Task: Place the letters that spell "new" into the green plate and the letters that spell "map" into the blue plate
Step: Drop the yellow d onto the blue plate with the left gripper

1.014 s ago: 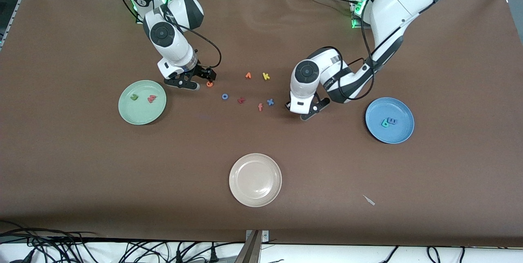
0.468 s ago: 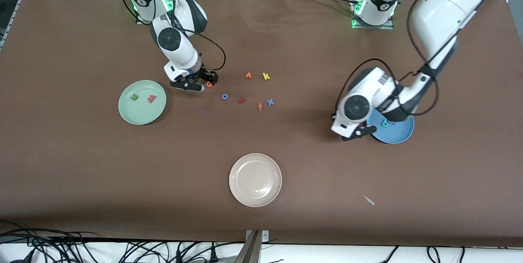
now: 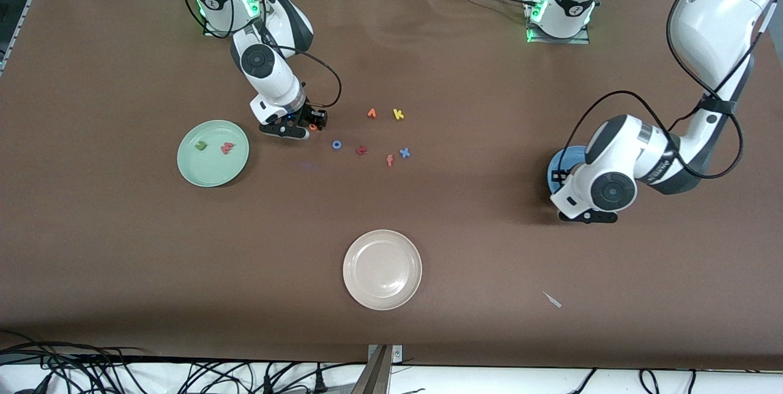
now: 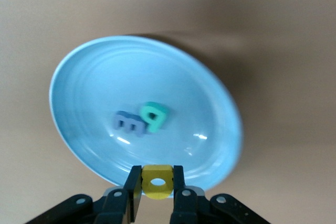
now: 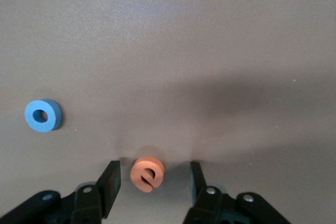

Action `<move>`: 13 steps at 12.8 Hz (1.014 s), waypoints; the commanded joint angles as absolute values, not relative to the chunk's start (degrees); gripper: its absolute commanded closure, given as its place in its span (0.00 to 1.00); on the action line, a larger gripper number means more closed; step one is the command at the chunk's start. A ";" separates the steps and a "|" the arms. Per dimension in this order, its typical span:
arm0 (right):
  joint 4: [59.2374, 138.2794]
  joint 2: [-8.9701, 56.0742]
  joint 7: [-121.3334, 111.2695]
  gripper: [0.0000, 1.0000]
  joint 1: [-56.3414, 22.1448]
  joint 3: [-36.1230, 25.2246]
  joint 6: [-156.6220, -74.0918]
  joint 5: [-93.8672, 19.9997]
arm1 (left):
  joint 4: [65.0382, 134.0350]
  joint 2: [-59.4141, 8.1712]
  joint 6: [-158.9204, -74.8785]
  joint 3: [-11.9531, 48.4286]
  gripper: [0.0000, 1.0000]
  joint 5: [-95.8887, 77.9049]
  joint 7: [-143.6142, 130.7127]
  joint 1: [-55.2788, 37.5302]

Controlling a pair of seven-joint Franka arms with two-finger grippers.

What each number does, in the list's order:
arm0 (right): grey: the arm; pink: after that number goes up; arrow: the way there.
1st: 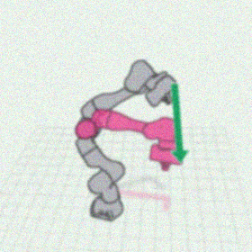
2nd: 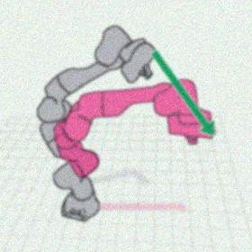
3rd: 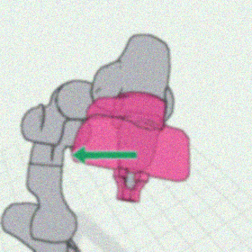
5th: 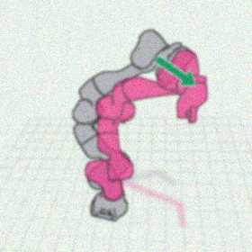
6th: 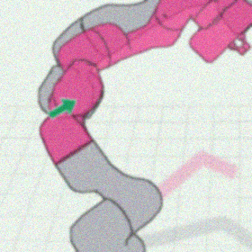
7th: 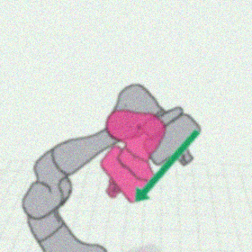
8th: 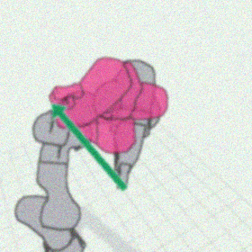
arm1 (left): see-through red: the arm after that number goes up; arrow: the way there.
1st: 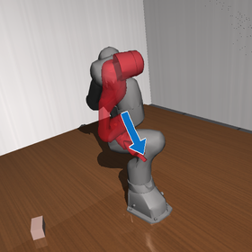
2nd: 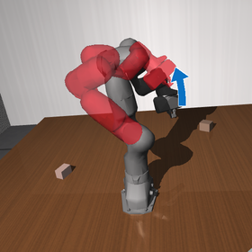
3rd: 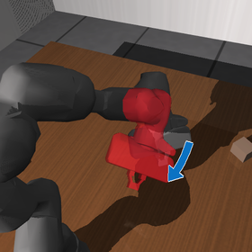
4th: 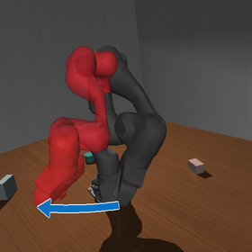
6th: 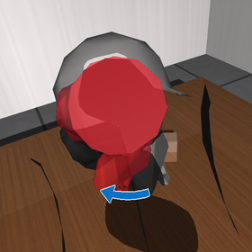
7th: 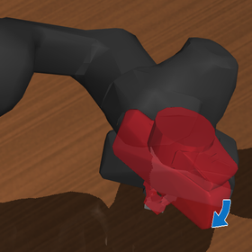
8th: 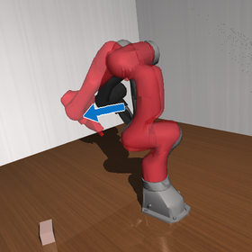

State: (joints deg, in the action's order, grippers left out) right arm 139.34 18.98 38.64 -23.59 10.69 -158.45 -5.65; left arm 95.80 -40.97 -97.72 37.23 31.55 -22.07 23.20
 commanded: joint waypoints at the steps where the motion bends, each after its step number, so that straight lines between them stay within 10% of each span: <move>1: 139.31 19.51 39.64 0.51 -24.17 10.37 -159.43 -4.66 | 95.19 -41.75 -96.94 35.86 0.52 32.61 -15.75 23.20; 2: 139.31 19.60 39.64 0.61 -24.26 10.37 -159.43 -4.57 | 94.92 -41.66 -96.86 35.51 0.01 32.09 -15.65 23.20; 6: 139.31 19.51 39.38 0.91 -24.26 10.37 -159.35 -4.57 | 88.96 -41.22 -92.12 35.42 0.00 26.90 -15.64 26.18; 13: 138.60 5.47 26.78 0.91 -24.17 1.44 -141.45 -4.39 | 85.78 -40.69 -89.47 35.68 0.00 26.72 -15.21 31.55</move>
State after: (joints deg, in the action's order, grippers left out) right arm 137.42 11.18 33.85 -23.77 6.46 -147.47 -4.95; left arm 86.72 -41.59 -91.16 35.36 28.43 -16.66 30.56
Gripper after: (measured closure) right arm 0.718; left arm 0.000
